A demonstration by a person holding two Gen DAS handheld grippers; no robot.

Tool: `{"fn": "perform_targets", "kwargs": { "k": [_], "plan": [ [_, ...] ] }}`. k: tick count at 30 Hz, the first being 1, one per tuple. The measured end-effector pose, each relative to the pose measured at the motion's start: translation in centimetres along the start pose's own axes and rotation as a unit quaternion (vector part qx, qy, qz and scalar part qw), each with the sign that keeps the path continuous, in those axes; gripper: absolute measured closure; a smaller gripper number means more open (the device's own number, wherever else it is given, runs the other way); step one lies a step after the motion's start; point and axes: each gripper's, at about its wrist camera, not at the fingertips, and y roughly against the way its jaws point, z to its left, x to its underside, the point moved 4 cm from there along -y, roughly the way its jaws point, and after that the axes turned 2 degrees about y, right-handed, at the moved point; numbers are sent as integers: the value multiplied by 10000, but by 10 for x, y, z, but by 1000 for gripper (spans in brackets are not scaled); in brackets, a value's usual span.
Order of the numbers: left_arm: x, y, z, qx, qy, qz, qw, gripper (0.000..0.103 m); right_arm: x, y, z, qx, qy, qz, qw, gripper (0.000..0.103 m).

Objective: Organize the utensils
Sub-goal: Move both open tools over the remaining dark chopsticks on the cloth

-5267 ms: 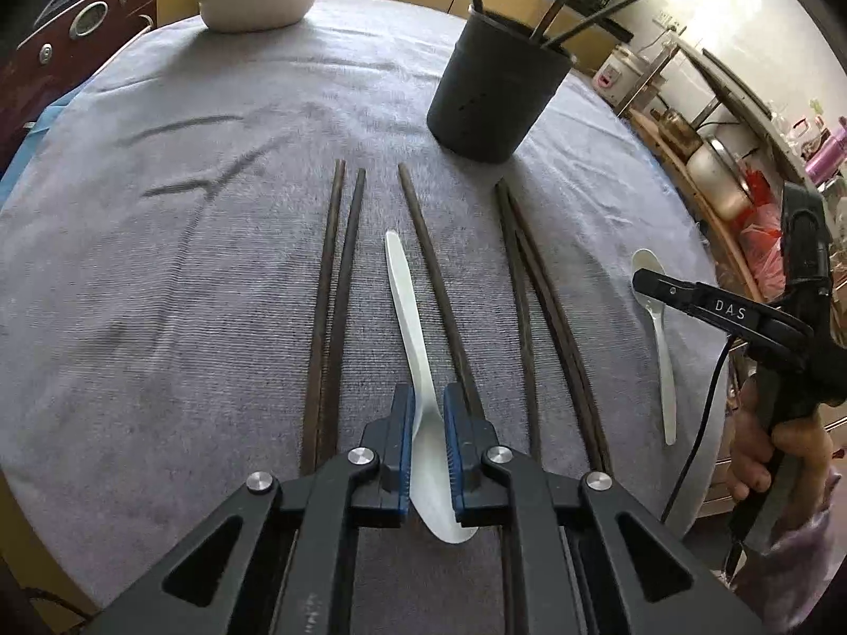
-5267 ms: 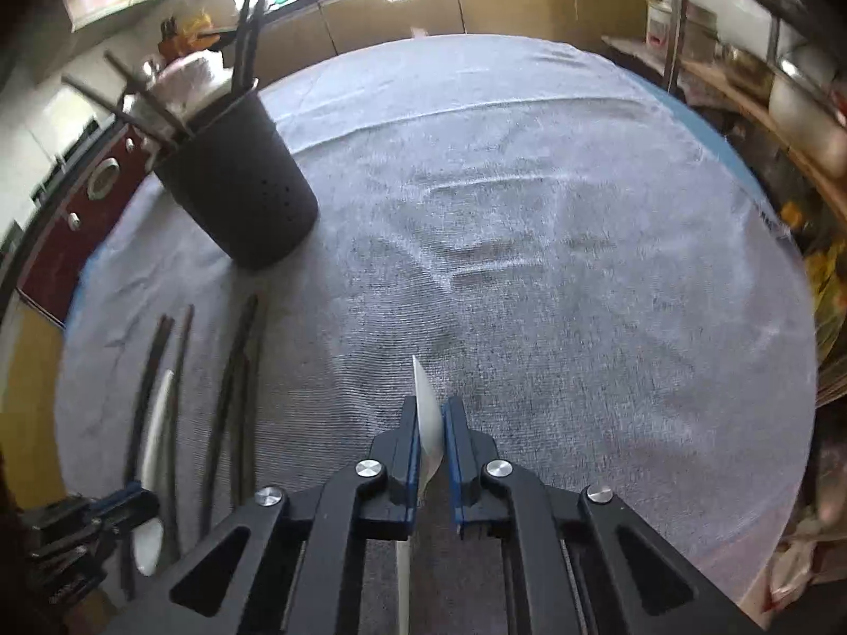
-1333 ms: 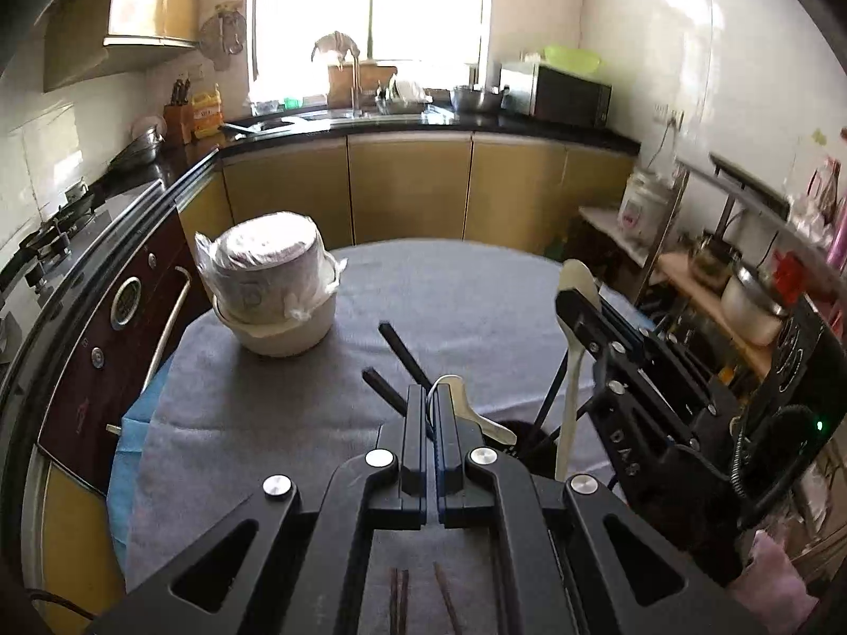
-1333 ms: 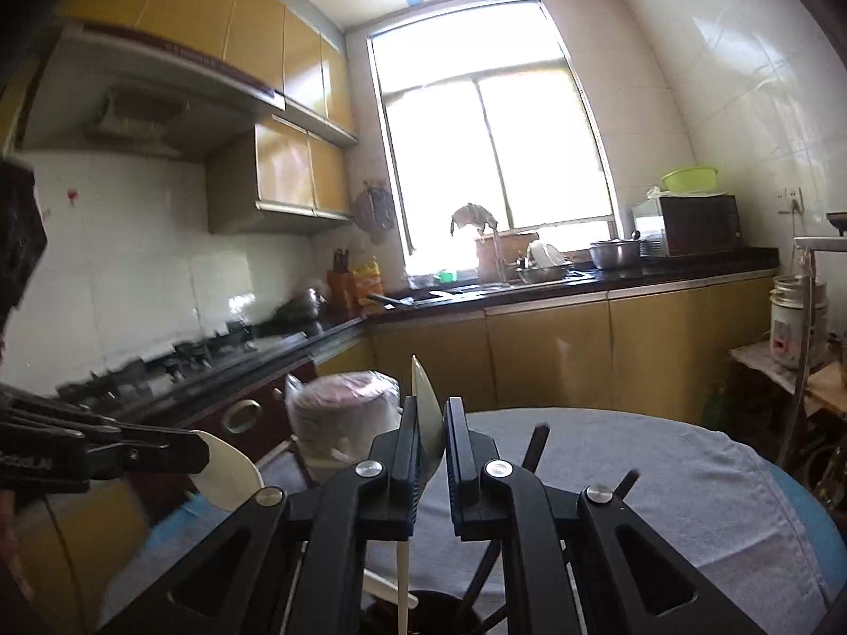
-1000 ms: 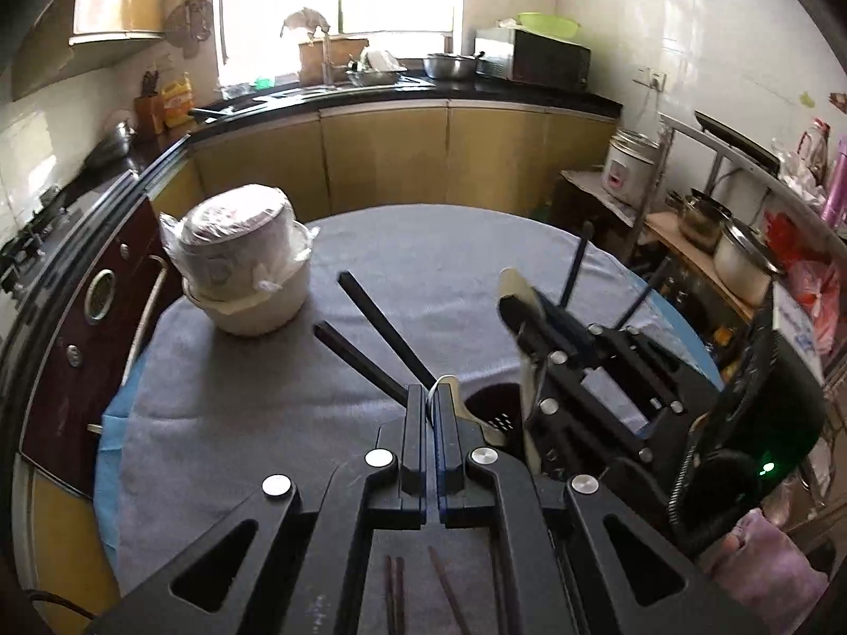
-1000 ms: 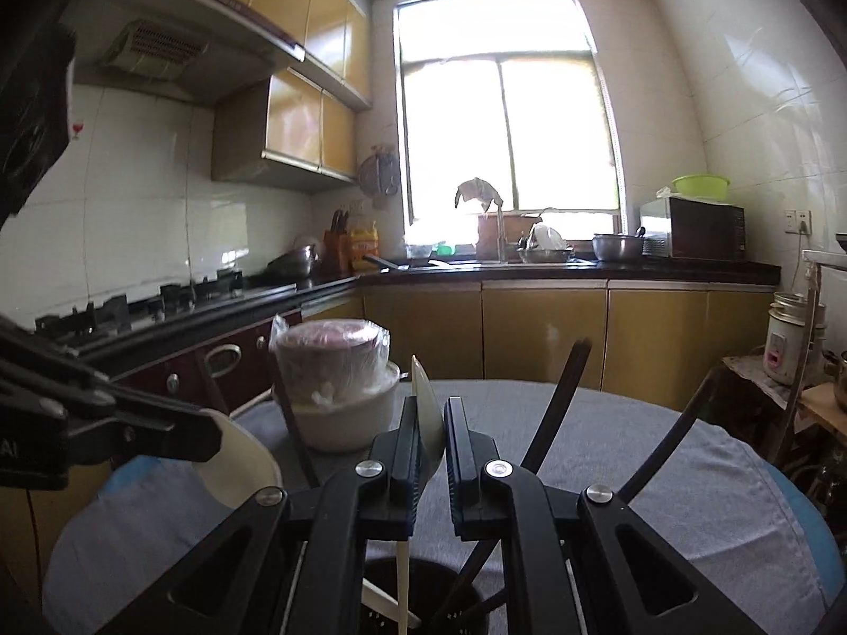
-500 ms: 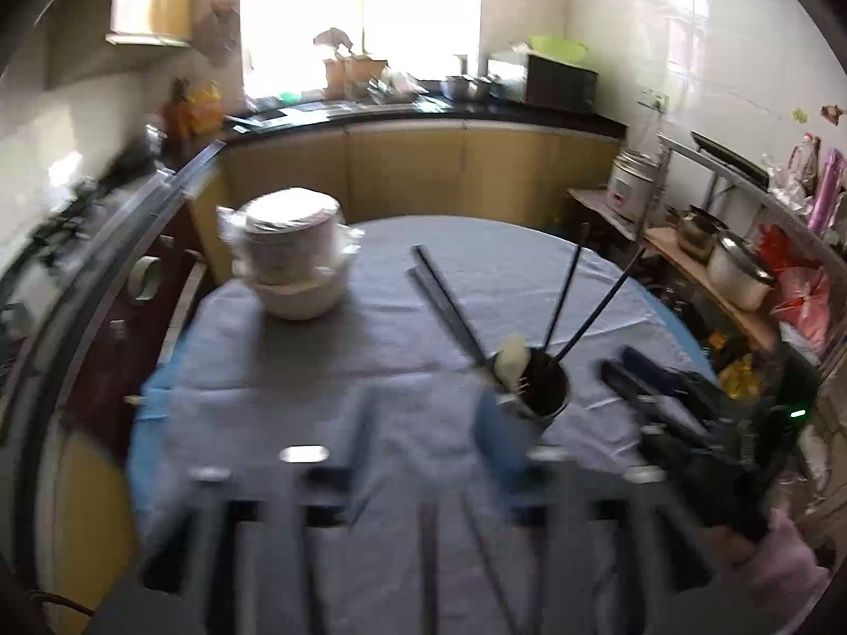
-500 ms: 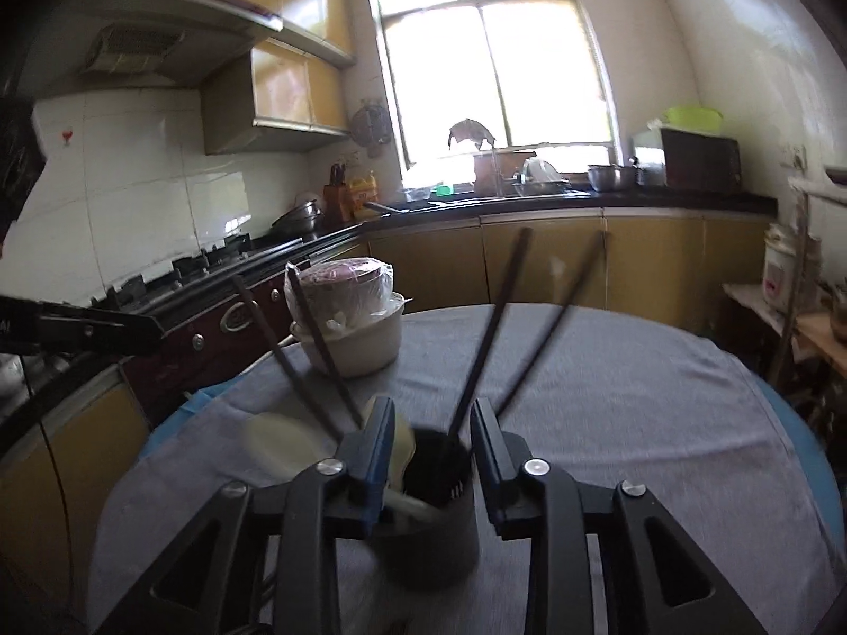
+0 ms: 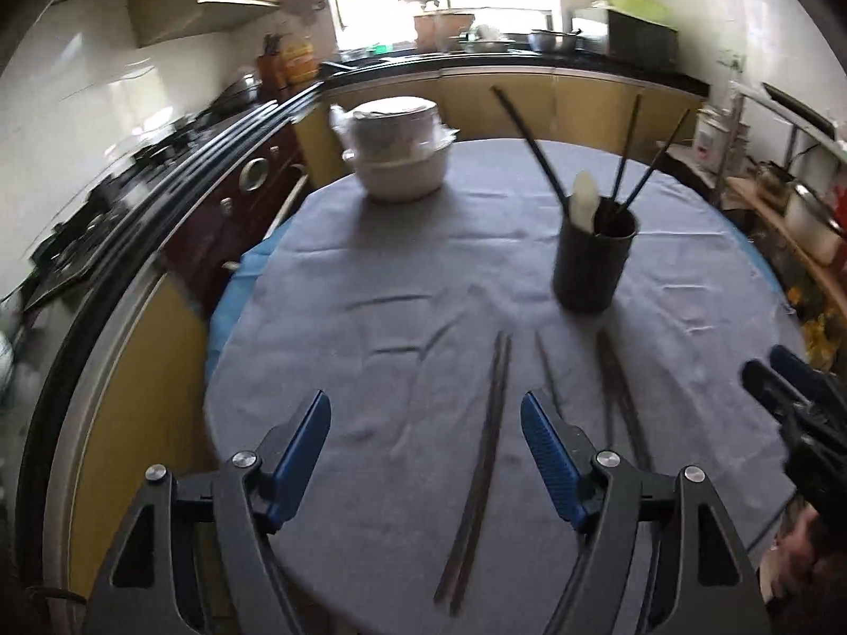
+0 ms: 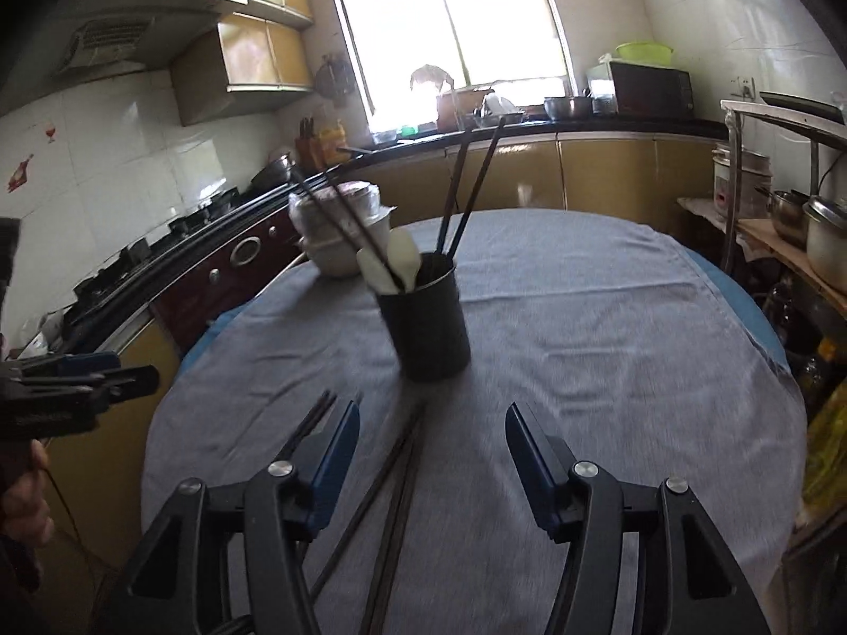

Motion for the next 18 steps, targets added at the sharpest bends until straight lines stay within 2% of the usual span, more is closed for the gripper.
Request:
{"fn": "perform_targets", "kwargs": {
  "k": [4, 6, 11, 18],
  "plan": [
    [5, 11, 4, -413, 33, -220, 9989, 28, 4, 11, 7, 67, -4, 240, 9997, 41],
    [5, 16, 4, -498, 12, -291, 9983, 28, 5, 15, 8, 159, -27, 327, 9993, 41],
    [6, 30, 0, -410, -48, -440, 9982, 28, 0, 26, 6, 114, -254, 390, 9989, 41],
    [7, 36, -9, -356, -150, -502, 9980, 27, -1, 28, 14, 157, -173, 494, 9985, 41]
  ]
}}
